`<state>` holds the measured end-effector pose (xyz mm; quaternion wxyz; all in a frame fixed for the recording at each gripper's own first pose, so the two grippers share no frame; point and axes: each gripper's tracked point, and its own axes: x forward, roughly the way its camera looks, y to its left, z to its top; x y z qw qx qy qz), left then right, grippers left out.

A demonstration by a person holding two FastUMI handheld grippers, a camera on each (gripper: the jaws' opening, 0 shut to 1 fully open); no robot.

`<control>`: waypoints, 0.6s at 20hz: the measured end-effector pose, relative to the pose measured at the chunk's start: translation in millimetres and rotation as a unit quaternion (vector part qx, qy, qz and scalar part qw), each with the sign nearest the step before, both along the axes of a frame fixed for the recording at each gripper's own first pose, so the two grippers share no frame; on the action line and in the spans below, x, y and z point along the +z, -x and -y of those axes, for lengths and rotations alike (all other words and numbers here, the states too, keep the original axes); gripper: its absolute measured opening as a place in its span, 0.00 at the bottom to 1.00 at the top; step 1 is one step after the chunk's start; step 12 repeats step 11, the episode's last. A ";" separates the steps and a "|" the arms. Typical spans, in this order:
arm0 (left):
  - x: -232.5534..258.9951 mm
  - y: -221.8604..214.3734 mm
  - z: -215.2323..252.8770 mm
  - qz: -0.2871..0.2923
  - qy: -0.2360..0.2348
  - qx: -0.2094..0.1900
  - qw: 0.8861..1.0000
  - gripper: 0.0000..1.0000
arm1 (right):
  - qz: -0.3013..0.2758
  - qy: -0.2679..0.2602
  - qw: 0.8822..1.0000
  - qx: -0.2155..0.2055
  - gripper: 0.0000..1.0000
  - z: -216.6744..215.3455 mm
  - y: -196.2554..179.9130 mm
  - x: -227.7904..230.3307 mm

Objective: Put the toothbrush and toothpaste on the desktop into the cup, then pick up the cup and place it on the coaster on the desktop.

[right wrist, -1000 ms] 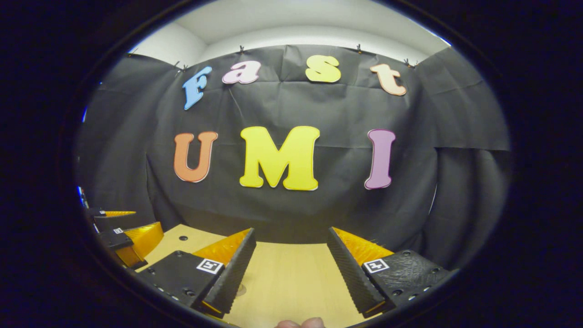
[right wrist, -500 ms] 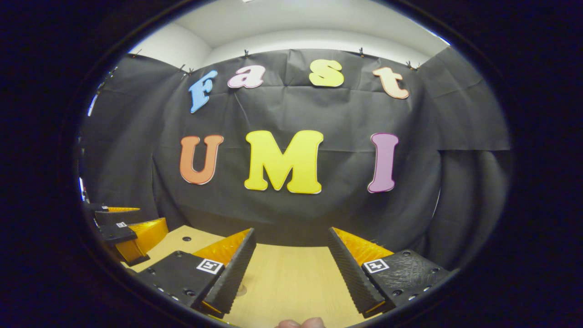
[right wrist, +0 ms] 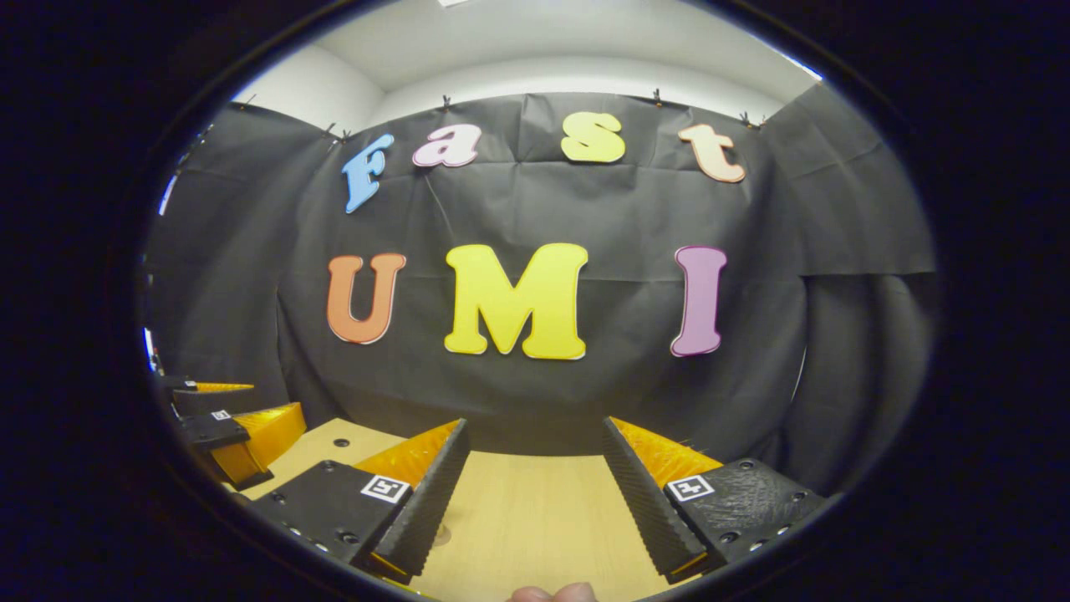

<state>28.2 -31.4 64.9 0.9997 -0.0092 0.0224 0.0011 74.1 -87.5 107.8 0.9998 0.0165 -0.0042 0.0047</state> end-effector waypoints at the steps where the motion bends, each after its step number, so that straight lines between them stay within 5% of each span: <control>1: 0.3 0.5 -1.2 0.001 -0.001 0.001 1.000 0.89 | 0.001 0.001 1.000 0.001 0.94 -0.3 0.1 -0.2; 12: 2.2 -0.2 4.0 0.004 -0.009 -0.008 1.000 0.89 | -0.003 -0.001 1.000 0.001 0.96 2.0 0.8 -2.9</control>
